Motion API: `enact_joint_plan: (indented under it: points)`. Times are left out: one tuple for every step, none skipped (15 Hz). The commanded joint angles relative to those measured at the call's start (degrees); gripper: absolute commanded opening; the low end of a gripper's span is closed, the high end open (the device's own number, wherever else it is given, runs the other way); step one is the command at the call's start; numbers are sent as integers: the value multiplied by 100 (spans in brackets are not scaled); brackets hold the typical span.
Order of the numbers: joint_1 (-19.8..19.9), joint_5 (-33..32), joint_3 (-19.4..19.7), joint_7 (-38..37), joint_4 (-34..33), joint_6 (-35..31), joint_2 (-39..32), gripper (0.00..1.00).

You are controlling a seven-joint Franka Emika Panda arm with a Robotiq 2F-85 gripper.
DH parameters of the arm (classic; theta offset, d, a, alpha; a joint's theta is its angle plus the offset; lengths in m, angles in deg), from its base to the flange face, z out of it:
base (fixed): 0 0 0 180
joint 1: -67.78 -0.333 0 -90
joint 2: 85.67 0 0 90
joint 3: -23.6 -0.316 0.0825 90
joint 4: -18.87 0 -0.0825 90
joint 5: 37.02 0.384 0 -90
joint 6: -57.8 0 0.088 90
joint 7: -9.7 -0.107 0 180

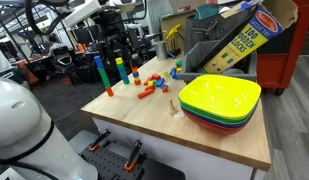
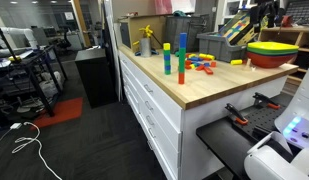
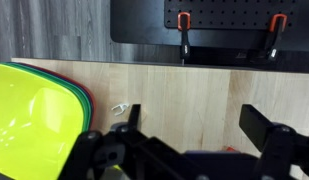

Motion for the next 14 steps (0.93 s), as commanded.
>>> enact_joint_plan:
  points:
    - [-60,-28,48,-32,-10,19,2,100]
    - [-60,-28,48,-32,-10,19,2,100]
    - [-60,-28,48,-32,-10,19,2,100]
    - [-60,-28,48,-32,-10,19,2,100]
    - [-60,-28,48,-32,-10,19,2,100]
    - [-60,-28,48,-32,-10,19,2,100]
    - [-60,-28,48,-32,-10,19,2,100]
    - [-60,-28,48,-32,-10,19,2,100]
    - [-72,22,61,-67,-65,-36,-91,100]
    - [-91,95,47,-180,-157,-136,-277,100]
    - [-113,187,38,-281,-225,-219,-415,100]
    - [-143,313,12,-407,-321,-325,-583,100]
    - [-170,475,1,-524,-413,-421,-728,100]
    - [-192,622,-16,-643,-499,-537,-883,100]
